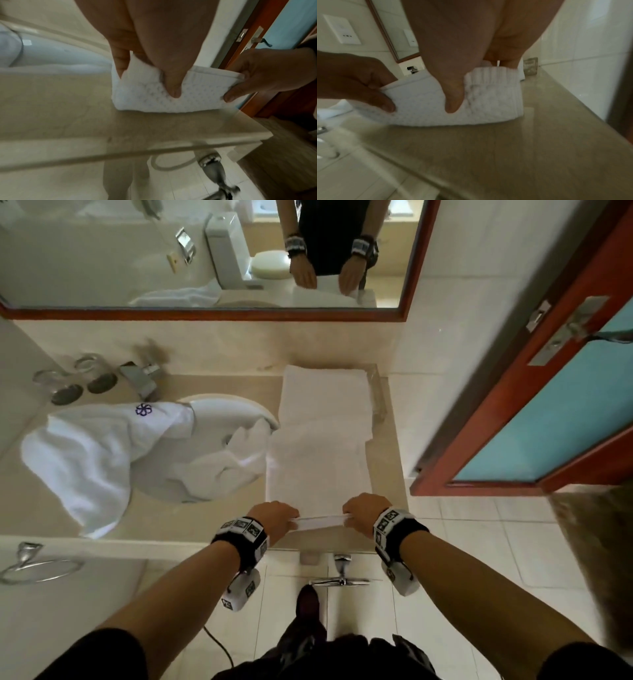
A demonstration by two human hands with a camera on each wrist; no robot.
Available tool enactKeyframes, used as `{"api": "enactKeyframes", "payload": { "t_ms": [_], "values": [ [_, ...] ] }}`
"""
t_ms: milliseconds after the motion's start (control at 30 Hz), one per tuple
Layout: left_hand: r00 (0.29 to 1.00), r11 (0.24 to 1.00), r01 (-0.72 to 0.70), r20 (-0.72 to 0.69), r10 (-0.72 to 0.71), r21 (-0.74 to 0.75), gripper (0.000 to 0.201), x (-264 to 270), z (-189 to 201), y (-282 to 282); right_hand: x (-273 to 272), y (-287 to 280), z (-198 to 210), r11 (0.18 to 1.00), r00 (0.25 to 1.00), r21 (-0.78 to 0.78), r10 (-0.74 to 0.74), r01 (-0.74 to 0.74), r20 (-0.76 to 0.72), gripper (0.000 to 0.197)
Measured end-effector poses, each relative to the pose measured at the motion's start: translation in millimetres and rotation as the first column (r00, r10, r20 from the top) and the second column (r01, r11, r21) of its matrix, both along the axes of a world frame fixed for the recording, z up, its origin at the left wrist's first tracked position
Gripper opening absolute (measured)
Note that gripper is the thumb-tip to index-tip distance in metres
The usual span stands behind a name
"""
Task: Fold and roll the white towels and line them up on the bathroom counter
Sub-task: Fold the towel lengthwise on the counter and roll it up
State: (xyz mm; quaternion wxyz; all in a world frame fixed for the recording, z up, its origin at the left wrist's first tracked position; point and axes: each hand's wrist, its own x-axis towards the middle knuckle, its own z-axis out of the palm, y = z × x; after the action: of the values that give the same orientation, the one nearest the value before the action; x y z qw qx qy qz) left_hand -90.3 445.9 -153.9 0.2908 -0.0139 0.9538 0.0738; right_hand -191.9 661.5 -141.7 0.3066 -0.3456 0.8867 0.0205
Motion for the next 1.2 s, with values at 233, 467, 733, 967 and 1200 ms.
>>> {"api": "enactKeyframes", "payload": {
  "t_ms": [233, 467, 733, 967, 1200],
  "values": [
    [0.991, 0.999, 0.013, -0.134, -0.009, 0.03, 0.035, 29.8, -17.8, 8.1, 12.5, 12.4, -26.8, 0.998, 0.998, -0.047, -0.045, 0.046, 0.036, 0.037],
    [0.953, 0.94, -0.186, -0.181, 0.244, 0.285, 0.027, 22.8, -3.2, -3.3, -2.3, 17.3, -22.9, 0.966, 0.982, -0.2, -0.139, 0.163, 0.127, 0.031],
    [0.962, 0.981, 0.024, -0.272, 0.03, 0.19, 0.03, 44.6, -13.9, -24.8, -11.3, 12.2, -25.0, 0.939, 0.949, -0.203, -0.236, 0.278, 0.208, 0.02],
    [0.934, 0.906, -0.209, -0.199, 0.297, 0.368, 0.027, 44.3, -15.8, -27.0, -8.0, 20.1, -25.9, 0.937, 0.969, -0.269, -0.182, 0.223, 0.168, 0.025],
    [0.796, 0.622, -0.476, 0.005, 0.605, 0.622, 0.011, 29.7, 3.8, -35.2, -6.1, 35.7, -18.1, 0.908, 0.975, -0.359, -0.175, 0.214, 0.138, 0.026]
  ]
}}
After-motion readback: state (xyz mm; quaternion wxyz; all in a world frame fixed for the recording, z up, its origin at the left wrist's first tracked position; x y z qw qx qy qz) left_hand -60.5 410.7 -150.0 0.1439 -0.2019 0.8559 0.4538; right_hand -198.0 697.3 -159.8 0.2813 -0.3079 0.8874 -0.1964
